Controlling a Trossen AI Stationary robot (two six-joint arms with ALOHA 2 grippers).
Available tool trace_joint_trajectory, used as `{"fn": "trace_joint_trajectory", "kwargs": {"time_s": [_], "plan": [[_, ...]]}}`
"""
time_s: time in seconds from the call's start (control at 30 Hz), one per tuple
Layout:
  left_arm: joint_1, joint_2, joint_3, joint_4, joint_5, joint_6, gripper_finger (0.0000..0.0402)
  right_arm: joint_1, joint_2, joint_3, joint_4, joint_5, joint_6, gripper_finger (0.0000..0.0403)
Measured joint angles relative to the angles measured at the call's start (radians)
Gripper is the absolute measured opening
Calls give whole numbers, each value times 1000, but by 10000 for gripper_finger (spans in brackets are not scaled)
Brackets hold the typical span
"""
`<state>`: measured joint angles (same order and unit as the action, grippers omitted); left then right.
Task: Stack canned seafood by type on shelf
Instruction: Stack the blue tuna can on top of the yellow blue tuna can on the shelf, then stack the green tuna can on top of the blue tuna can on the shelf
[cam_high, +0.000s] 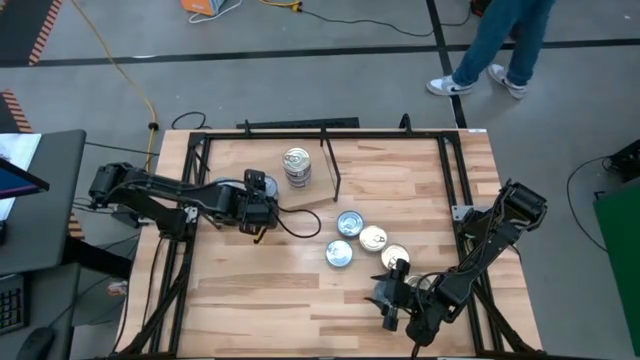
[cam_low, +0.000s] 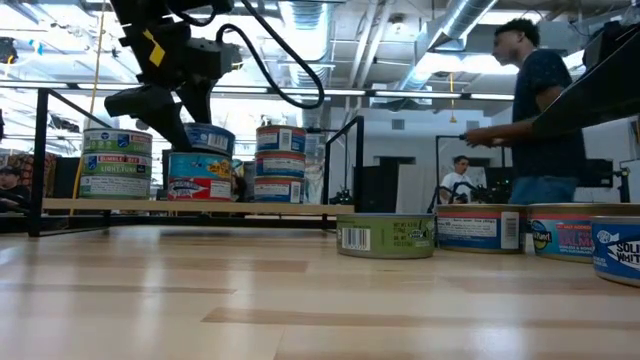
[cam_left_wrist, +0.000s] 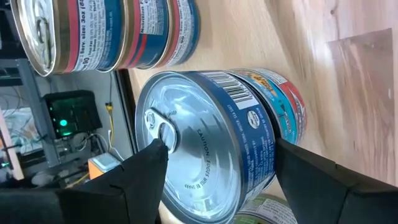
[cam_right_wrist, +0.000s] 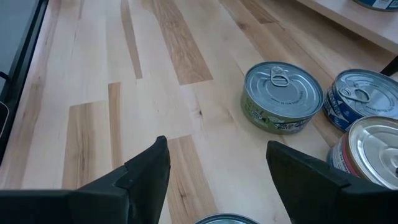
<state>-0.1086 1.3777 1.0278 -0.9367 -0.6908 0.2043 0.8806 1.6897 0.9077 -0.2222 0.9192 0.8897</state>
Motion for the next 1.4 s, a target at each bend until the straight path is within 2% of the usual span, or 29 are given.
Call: {"fn": "trace_joint_trajectory", "kwargs": {"time_s": [0.17, 0.37, 0.8, 1.03, 1.23, 1.4], "plan": [[19, 0, 34, -40, 15, -1, 275, 0, 0, 0, 0, 0, 0, 291], [45, 0, 56, -85, 110, -2, 275, 0, 0, 0, 0, 0, -2, 291], [46, -24, 56, -71, 86, 10, 261, 0, 0, 0, 0, 0, -5, 291], [46, -70, 56, -63, 112, -20, 252, -6, 0, 0, 0, 1, -8, 291], [45, -70, 49, -15, 271, -82, 252, -8, 0, 0, 0, 1, -8, 291], [39, -6, 19, 53, 147, -96, 252, -14, 0, 0, 2, 1, -8, 291]]}}
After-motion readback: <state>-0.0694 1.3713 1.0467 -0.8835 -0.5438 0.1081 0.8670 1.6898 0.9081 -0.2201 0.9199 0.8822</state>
